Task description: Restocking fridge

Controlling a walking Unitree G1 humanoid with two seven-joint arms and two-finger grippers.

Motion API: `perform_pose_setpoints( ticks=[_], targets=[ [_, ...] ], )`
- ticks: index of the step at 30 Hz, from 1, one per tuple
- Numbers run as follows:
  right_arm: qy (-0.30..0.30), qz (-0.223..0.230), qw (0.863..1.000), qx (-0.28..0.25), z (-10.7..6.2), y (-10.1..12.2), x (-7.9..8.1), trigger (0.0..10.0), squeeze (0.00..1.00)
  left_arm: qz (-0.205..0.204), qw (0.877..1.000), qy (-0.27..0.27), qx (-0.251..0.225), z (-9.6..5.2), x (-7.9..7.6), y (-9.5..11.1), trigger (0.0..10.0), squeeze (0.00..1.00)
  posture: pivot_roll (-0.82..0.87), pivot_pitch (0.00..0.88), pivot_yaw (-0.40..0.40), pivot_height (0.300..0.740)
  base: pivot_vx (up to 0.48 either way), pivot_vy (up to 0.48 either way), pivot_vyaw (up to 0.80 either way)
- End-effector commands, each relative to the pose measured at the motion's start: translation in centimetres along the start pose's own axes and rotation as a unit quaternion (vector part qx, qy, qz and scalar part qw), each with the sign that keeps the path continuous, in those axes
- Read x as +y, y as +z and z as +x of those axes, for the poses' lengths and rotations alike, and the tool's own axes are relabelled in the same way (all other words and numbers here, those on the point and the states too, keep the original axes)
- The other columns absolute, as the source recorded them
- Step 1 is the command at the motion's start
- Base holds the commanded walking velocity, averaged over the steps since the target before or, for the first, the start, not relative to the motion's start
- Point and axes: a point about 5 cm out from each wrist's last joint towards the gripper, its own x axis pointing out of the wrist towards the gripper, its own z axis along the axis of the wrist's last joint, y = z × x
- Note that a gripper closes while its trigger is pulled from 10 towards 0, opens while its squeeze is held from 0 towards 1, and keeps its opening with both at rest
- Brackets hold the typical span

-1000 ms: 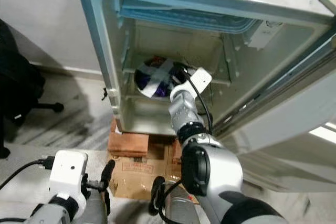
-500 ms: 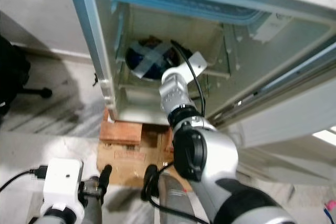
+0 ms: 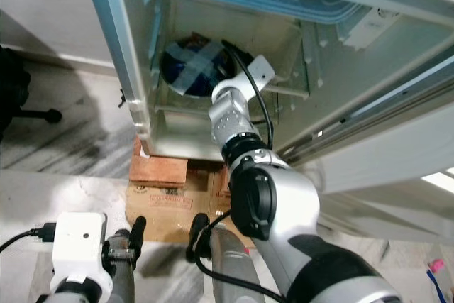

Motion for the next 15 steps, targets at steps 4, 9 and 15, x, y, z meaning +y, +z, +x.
perform_pose_setpoints(
  ticks=[4, 9, 15],
  targets=[
    [0.067, -0.041, 0.997, 0.001, -0.5, -0.8, 2.0, 10.0, 0.0, -0.027, 0.999, -0.023, -0.025, 0.6, -1.2, 0.9, 10.0, 0.0, 0.34, 0.36, -0.237, 0.74, 0.0, 0.0, 0.0],
    [0.086, -0.089, 0.992, -0.004, -0.2, -0.6, 0.9, 10.0, 0.0, -0.041, 0.998, 0.004, -0.051, 2.1, -0.1, 1.5, 10.0, 0.0, 0.32, 0.311, -0.246, 0.74, 0.0, 0.0, 0.0],
    [0.081, -0.121, 0.989, -0.017, 0.2, 0.4, -0.1, 10.0, 0.0, -0.035, 0.996, 0.002, -0.079, 4.1, 0.1, 2.1, 10.0, 0.0, 0.31, 0.242, -0.244, 0.74, 0.0, 0.0, 0.0]
  ],
)
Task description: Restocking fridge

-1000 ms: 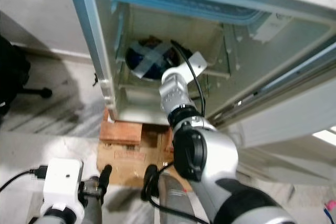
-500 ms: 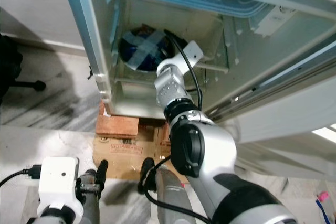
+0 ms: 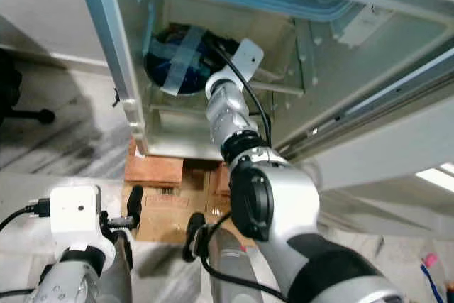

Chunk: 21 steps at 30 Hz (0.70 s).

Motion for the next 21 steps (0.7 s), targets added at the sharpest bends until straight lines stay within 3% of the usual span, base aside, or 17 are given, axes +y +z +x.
perform_pose_setpoints(
  ticks=[1, 14, 21],
  targets=[
    [-0.007, -0.01, 1.0, 0.003, 0.0, -0.1, -0.8, 10.0, 0.0, -0.002, 1.0, -0.013, 0.01, 0.1, -0.3, -0.5, 10.0, 0.0, 0.31, 0.242, -0.244, 0.74, 0.0, 0.0, 0.0],
    [-0.011, -0.03, 0.999, 0.0, 0.1, 0.2, -0.3, 10.0, 0.0, -0.003, 1.0, -0.017, -0.001, 1.1, -0.2, -0.8, 10.0, 0.0, 0.32, 0.205, -0.249, 0.74, 0.292, 0.0, 0.0],
    [-0.031, -0.031, 0.999, -0.004, 0.1, 0.5, -1.0, 10.0, 0.0, -0.005, 1.0, -0.02, 0.0, 1.1, -0.2, -0.9, 10.0, 0.0, 0.32, 0.213, -0.245, 0.74, 0.292, 0.0, 0.0]
  ],
)
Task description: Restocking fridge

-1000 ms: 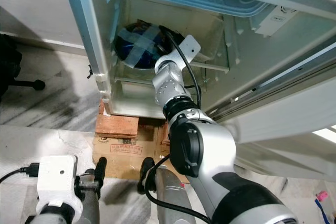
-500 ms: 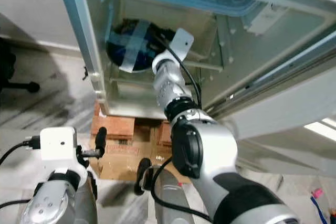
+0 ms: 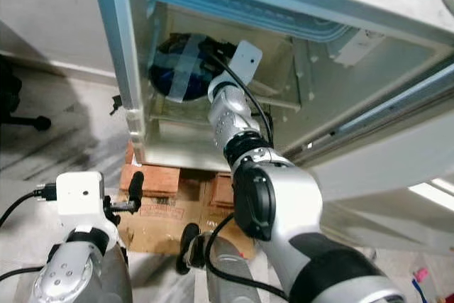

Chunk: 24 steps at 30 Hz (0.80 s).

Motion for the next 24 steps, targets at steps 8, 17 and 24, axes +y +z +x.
perform_pose_setpoints(
  ticks=[8, 17, 24],
  targets=[
    [-0.007, 0.001, 1.0, -0.005, 0.02, 0.2, -0.07, 10.0, 0.0, -0.007, 1.0, -0.014, 0.015, -0.23, -0.47, -0.7, 10.0, 0.0, 0.31, 0.219, -0.242, 0.74, 0.285, 0.0, 0.0],
    [-0.011, -0.002, 1.0, -0.005, 0.05, 0.22, -0.35, 10.0, 0.0, -0.012, 1.0, -0.012, 0.017, -0.47, -0.45, -0.77, 10.0, 0.0, 0.31, 0.227, -0.243, 0.74, 0.19, 0.0, 0.0],
    [-0.022, -0.003, 1.0, 0.002, -0.03, -0.25, -0.5, 10.0, 0.0, -0.017, 0.999, -0.004, 0.035, -1.17, -0.46, -1.09, 10.0, 0.0, 0.34, 0.255, -0.244, 0.74, 0.0, 0.0, 0.0]
  ],
)
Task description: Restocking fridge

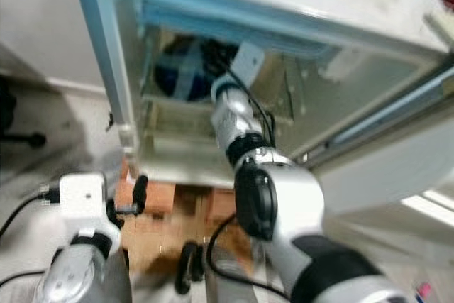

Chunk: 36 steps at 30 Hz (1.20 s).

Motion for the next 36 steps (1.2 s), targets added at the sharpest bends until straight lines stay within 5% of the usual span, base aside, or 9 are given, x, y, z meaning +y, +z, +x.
perform_pose_setpoints(
  ticks=[1, 16, 20, 27, 33, 34, 35, 36],
  targets=[
    [-0.016, 0.012, 1.0, 0.004, 0.0, -0.1, -0.5, 10.0, 0.0, -0.005, 1.0, -0.004, 0.012, -0.9, -0.4, -0.2, 10.0, 0.0, 0.34, 0.27, -0.246, 0.74, 0.0, 0.0, 0.0],
    [-0.068, 0.088, 0.993, 0.048, -0.5, -2.5, -0.9, 10.0, 0.0, -0.032, 0.996, -0.016, 0.081, -6.5, -1.9, -1.0, 10.0, 0.0, 0.38, 0.411, -0.242, 0.74, 0.0, 0.0, 0.0],
    [-0.071, 0.109, 0.99, 0.045, -0.4, -2.0, -0.8, 10.0, 0.0, -0.04, 0.995, -0.021, 0.083, -7.0, -2.3, -0.9, 10.0, 0.0, 0.38, 0.422, -0.241, 0.74, 0.0, 0.0, 0.0],
    [-0.075, 0.168, 0.983, 0.0, 0.4, 1.6, -1.4, 10.0, 0.0, -0.058, 0.994, -0.023, 0.087, -8.1, -3.2, -0.7, 10.0, 0.0, 0.38, 0.437, -0.246, 0.74, 0.0, 0.0, 0.0],
    [-0.086, 0.174, 0.98, -0.032, 0.7, 4.0, -2.5, 10.0, 0.0, -0.06, 0.994, -0.011, 0.086, -8.1, -3.1, -0.6, 10.0, 0.0, 0.38, 0.439, -0.25, 0.74, 0.0, 0.0, 0.0],
    [-0.082, 0.175, 0.981, -0.033, 0.7, 4.0, -2.4, 10.0, 0.2, -0.06, 0.994, -0.01, 0.087, -8.1, -3.1, -0.7, 10.0, 0.0, 0.38, 0.439, -0.254, 0.74, 0.0, 0.0, 0.0],
    [-0.071, 0.179, 0.981, -0.034, 0.8, 4.1, -2.3, 10.0, 1.0, -0.059, 0.994, -0.009, 0.087, -8.1, -3.1, -0.7, 10.0, 0.0, 0.38, 0.438, -0.257, 0.74, 0.0, 0.0, 0.0],
    [-0.071, 0.179, 0.981, -0.034, 0.8, 4.1, -2.3, 10.0, 1.0, -0.059, 0.994, -0.009, 0.087, -8.1, -3.1, -0.7, 10.0, 0.0, 0.38, 0.438, -0.257, 0.74, 0.0, 0.0, 0.0]
  ],
)
